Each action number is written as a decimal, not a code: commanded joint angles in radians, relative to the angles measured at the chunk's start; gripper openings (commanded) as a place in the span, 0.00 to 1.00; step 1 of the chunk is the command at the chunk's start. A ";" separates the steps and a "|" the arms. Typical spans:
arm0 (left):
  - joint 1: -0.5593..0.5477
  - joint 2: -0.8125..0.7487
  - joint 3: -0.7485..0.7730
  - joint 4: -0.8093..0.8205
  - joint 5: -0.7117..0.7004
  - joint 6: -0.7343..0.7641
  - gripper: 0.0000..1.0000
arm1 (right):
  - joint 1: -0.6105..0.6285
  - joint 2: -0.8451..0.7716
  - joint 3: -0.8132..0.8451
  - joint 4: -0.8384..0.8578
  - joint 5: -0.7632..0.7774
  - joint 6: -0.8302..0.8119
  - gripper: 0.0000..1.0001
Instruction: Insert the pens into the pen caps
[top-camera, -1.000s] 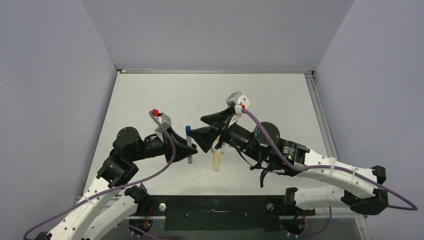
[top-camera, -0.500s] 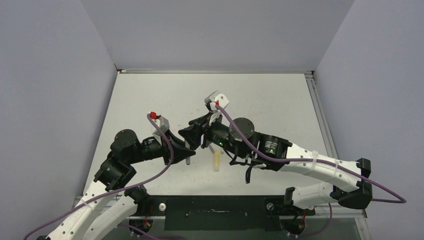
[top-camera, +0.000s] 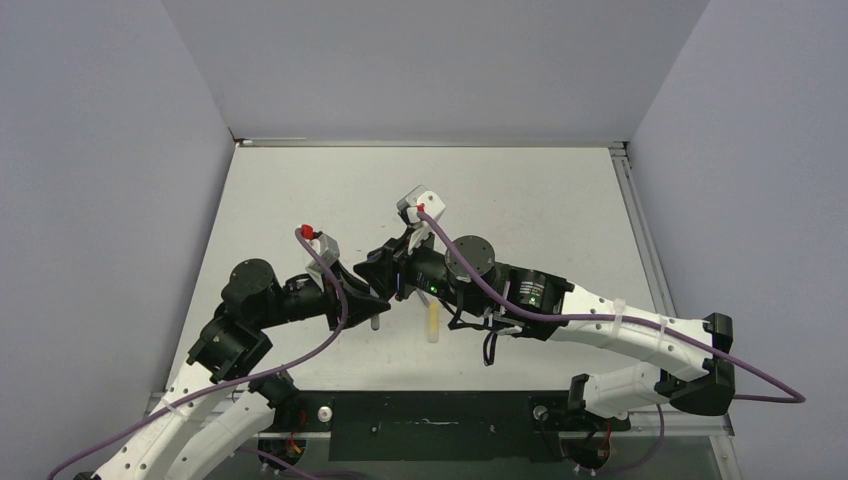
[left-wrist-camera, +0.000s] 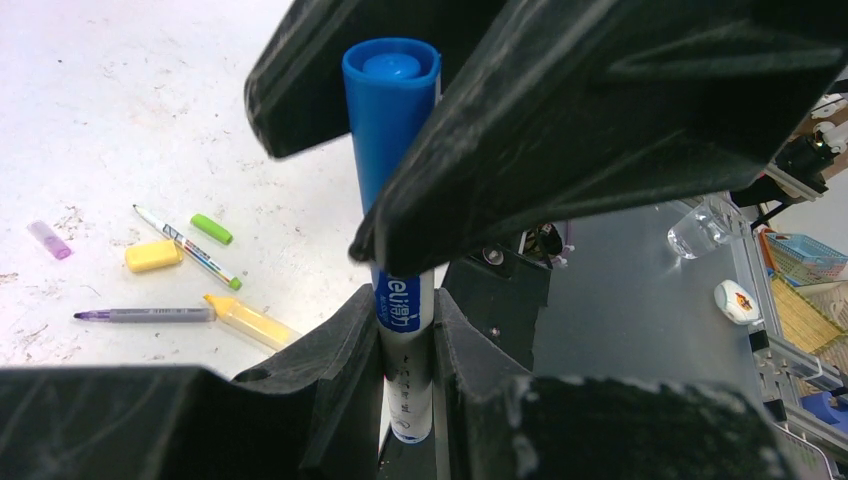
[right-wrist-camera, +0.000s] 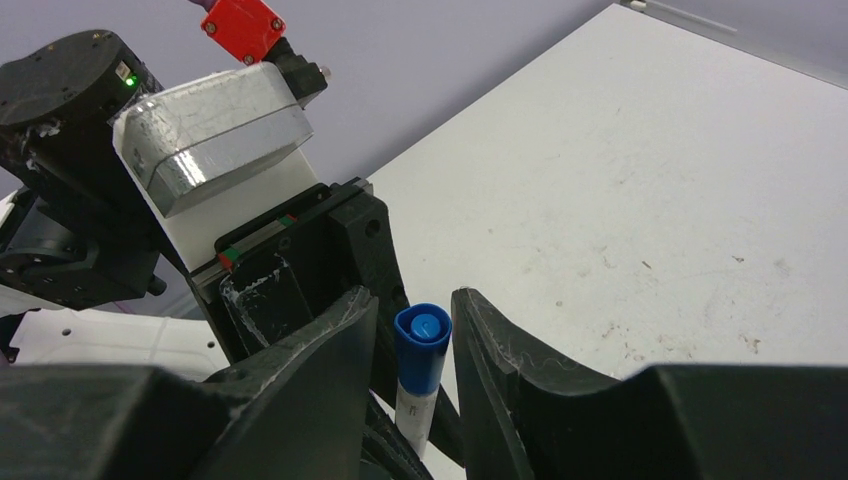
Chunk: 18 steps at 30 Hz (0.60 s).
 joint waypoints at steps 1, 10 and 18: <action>0.003 0.006 0.028 0.014 -0.010 0.014 0.00 | 0.004 0.009 0.043 0.010 -0.025 0.015 0.33; 0.003 0.009 0.037 0.013 -0.014 0.009 0.00 | 0.004 0.004 0.027 0.010 -0.042 0.016 0.05; 0.003 0.015 0.061 0.020 -0.033 0.001 0.00 | 0.009 -0.034 -0.044 0.016 -0.068 0.020 0.05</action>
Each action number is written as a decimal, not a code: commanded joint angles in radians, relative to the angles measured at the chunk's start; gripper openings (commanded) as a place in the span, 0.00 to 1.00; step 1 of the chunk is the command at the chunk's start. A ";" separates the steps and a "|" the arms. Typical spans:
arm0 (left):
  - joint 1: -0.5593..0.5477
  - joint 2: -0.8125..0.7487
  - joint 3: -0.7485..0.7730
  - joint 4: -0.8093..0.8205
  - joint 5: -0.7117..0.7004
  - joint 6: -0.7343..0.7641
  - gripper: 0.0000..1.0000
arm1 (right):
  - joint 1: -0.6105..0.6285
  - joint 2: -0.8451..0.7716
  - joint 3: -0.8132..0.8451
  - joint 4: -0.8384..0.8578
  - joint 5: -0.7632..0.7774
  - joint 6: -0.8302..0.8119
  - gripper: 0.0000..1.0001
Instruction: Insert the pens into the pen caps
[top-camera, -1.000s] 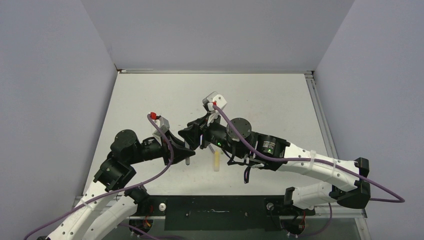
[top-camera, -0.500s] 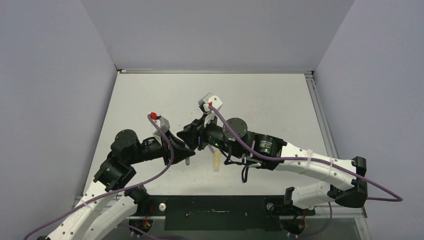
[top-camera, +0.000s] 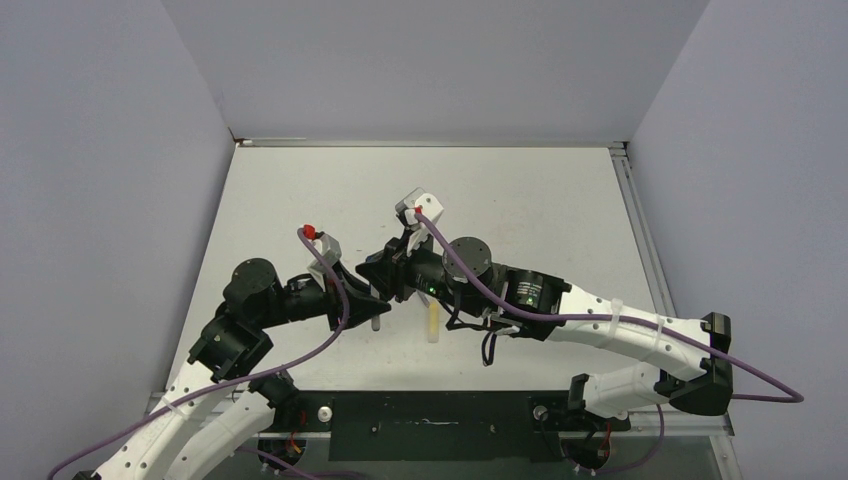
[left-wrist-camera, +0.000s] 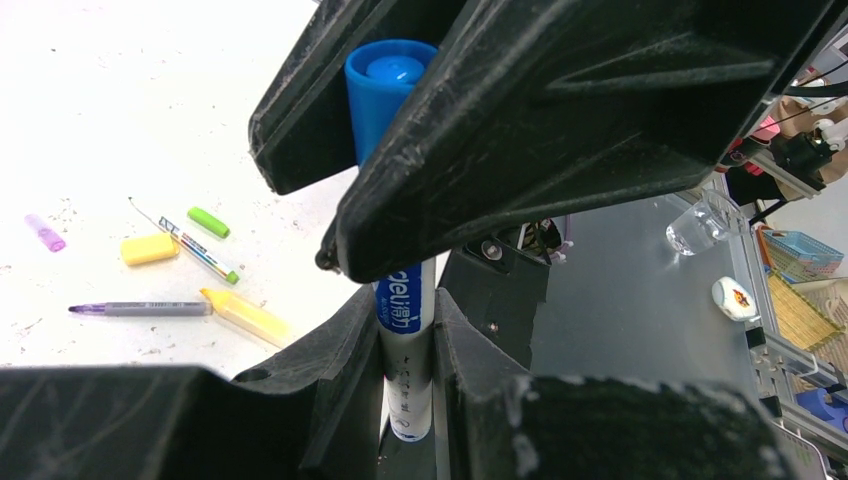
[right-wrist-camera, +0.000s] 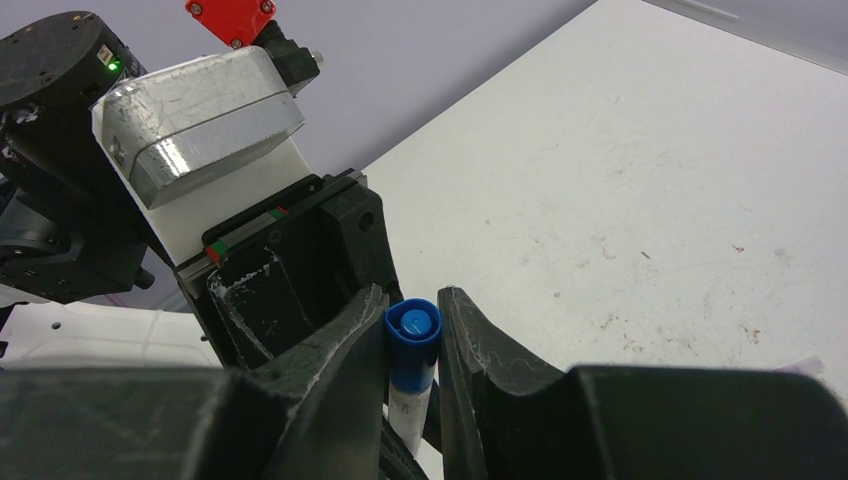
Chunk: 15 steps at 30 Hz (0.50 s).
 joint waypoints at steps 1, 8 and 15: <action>0.003 0.010 0.066 0.031 -0.034 0.000 0.00 | 0.012 -0.046 -0.042 0.021 -0.064 0.010 0.05; 0.003 0.032 0.101 0.054 -0.054 -0.014 0.00 | 0.031 -0.053 -0.097 -0.022 -0.078 0.010 0.05; 0.003 0.056 0.141 0.072 -0.079 -0.020 0.00 | 0.033 -0.073 -0.158 -0.033 -0.142 0.027 0.05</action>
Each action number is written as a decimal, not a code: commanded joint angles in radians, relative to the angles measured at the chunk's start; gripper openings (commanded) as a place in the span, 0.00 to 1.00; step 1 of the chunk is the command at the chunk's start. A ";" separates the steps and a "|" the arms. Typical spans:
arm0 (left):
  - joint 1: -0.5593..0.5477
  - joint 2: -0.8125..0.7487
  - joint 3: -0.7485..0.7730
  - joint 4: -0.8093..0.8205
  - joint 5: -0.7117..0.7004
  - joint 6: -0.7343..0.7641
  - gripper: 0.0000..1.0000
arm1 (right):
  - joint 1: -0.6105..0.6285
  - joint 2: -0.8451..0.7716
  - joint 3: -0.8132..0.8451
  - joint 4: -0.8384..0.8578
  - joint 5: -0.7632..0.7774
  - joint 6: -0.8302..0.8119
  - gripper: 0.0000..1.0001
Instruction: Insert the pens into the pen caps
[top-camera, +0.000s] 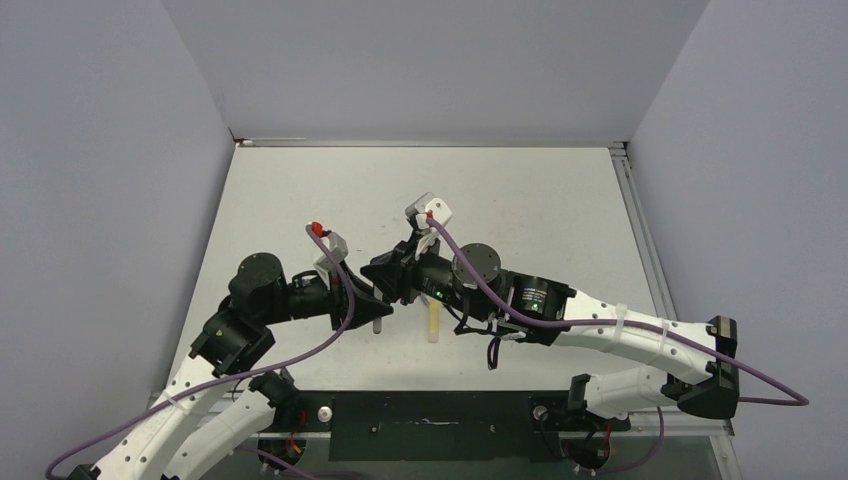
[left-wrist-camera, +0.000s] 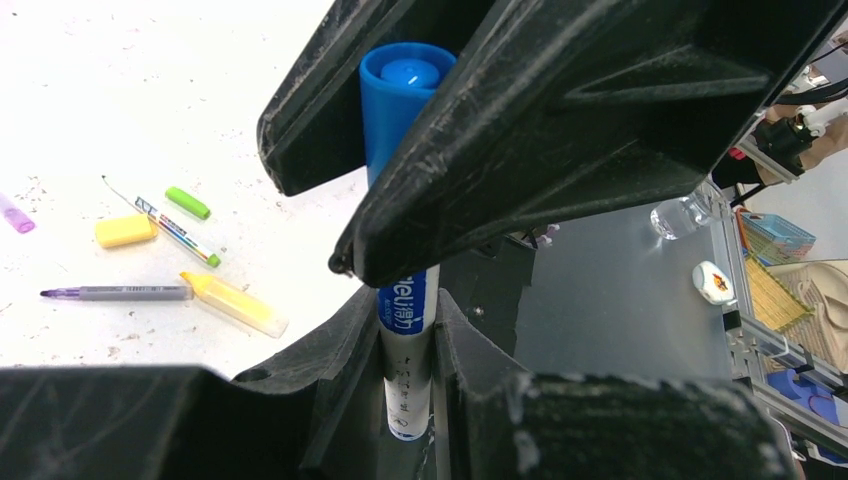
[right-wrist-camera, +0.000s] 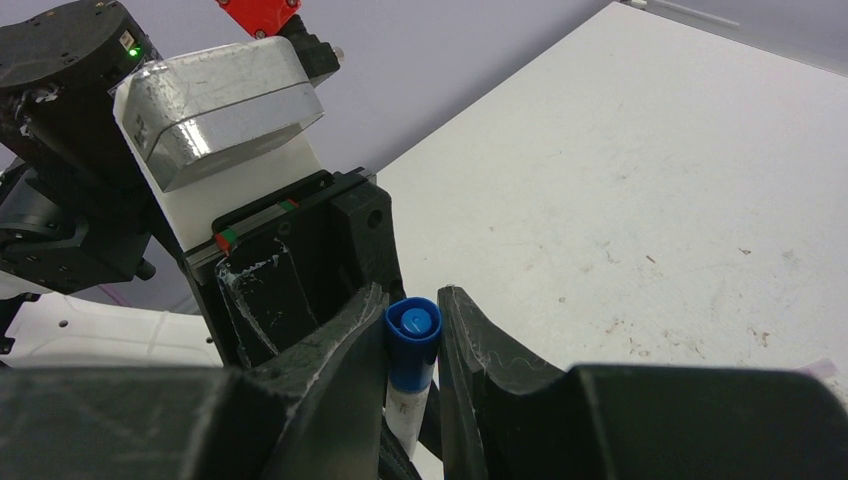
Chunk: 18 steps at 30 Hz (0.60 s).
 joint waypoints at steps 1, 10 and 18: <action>0.013 0.017 0.110 0.126 -0.102 -0.020 0.00 | 0.033 -0.022 -0.072 -0.108 -0.149 0.018 0.05; 0.013 0.069 0.170 0.139 -0.114 -0.014 0.00 | 0.032 -0.038 -0.161 -0.127 -0.201 0.036 0.05; 0.013 0.108 0.214 0.161 -0.136 -0.015 0.00 | 0.035 -0.042 -0.219 -0.146 -0.239 0.054 0.05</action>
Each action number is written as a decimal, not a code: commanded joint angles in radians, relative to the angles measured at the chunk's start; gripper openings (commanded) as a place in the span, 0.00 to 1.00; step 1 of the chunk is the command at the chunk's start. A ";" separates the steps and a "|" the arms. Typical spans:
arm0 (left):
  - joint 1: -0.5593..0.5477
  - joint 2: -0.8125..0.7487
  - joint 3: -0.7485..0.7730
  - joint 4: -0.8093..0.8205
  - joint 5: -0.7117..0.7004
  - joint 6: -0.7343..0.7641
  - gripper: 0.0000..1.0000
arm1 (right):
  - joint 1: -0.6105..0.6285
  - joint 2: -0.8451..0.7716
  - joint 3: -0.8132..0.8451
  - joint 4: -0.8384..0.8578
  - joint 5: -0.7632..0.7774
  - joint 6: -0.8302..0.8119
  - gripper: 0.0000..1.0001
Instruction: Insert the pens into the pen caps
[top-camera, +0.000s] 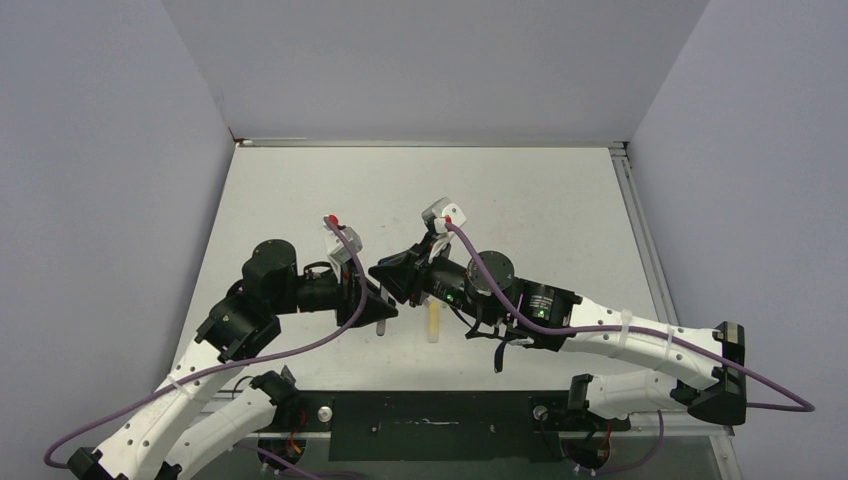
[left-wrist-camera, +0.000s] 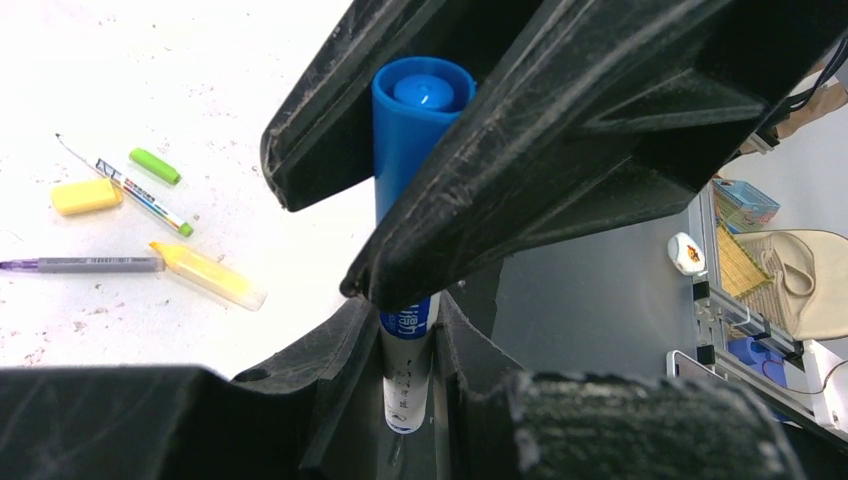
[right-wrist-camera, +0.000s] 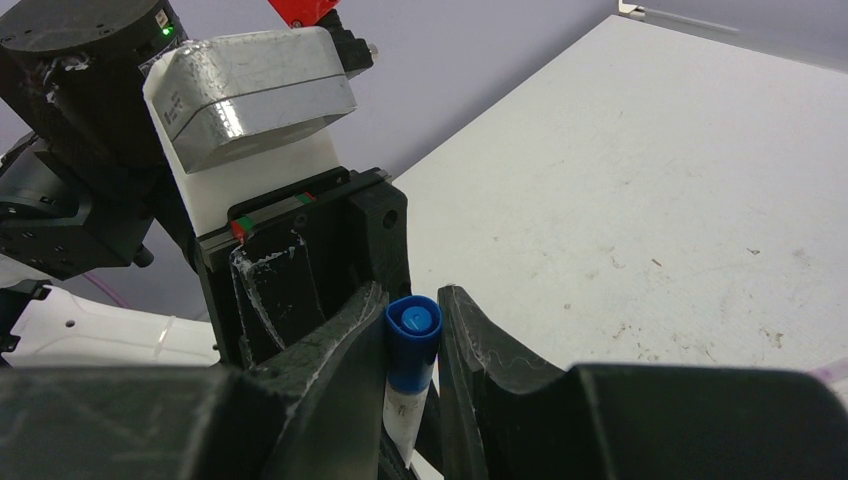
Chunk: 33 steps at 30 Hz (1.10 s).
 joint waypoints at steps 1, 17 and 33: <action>0.030 0.011 0.136 0.262 -0.167 -0.035 0.00 | 0.053 0.018 -0.095 -0.258 -0.240 0.024 0.05; 0.030 0.041 0.217 0.289 -0.218 -0.025 0.00 | 0.060 0.001 -0.179 -0.242 -0.301 0.061 0.05; 0.030 0.095 0.333 0.288 -0.228 0.007 0.00 | 0.106 0.011 -0.228 -0.238 -0.313 0.084 0.05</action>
